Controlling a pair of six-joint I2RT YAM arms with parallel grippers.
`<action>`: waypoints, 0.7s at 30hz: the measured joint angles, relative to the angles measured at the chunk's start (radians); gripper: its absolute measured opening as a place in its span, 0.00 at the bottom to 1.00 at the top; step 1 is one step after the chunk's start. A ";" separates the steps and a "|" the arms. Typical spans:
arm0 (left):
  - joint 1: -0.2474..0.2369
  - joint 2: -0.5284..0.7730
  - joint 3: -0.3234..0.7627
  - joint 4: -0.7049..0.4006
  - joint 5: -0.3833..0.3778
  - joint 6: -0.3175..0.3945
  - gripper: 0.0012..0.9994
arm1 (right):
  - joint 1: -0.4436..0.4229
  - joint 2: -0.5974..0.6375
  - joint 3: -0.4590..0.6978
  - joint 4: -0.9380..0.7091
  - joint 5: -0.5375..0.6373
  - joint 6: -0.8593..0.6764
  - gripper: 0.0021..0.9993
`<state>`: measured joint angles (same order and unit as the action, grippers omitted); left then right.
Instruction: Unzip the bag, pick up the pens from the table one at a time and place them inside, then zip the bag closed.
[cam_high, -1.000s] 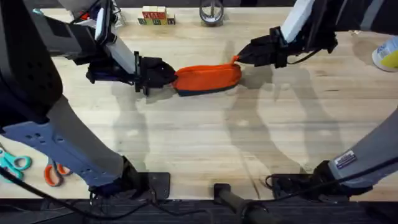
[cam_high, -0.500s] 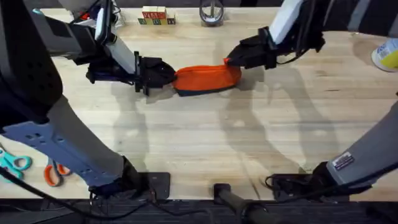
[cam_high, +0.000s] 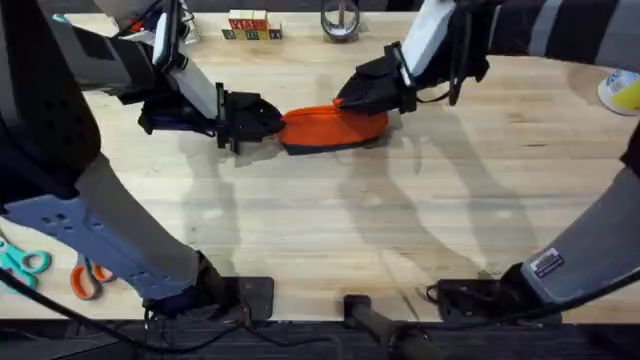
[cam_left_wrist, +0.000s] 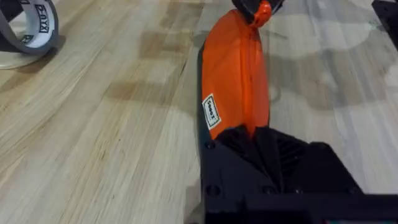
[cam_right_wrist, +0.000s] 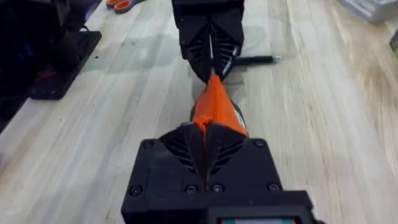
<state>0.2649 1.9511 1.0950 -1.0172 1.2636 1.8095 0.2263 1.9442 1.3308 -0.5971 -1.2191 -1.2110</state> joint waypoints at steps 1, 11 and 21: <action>0.000 0.000 0.000 0.000 0.000 0.000 0.04 | 0.007 0.000 0.000 0.008 0.000 0.000 0.03; 0.000 0.000 0.000 0.000 0.000 0.000 0.04 | 0.085 0.000 0.000 0.061 0.004 0.000 0.03; -0.001 0.000 0.000 0.000 0.000 0.000 0.04 | 0.155 0.000 0.000 0.105 0.030 0.003 0.03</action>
<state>0.2642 1.9511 1.0950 -1.0169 1.2633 1.8096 0.3815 1.9442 1.3308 -0.4919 -1.1887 -1.2083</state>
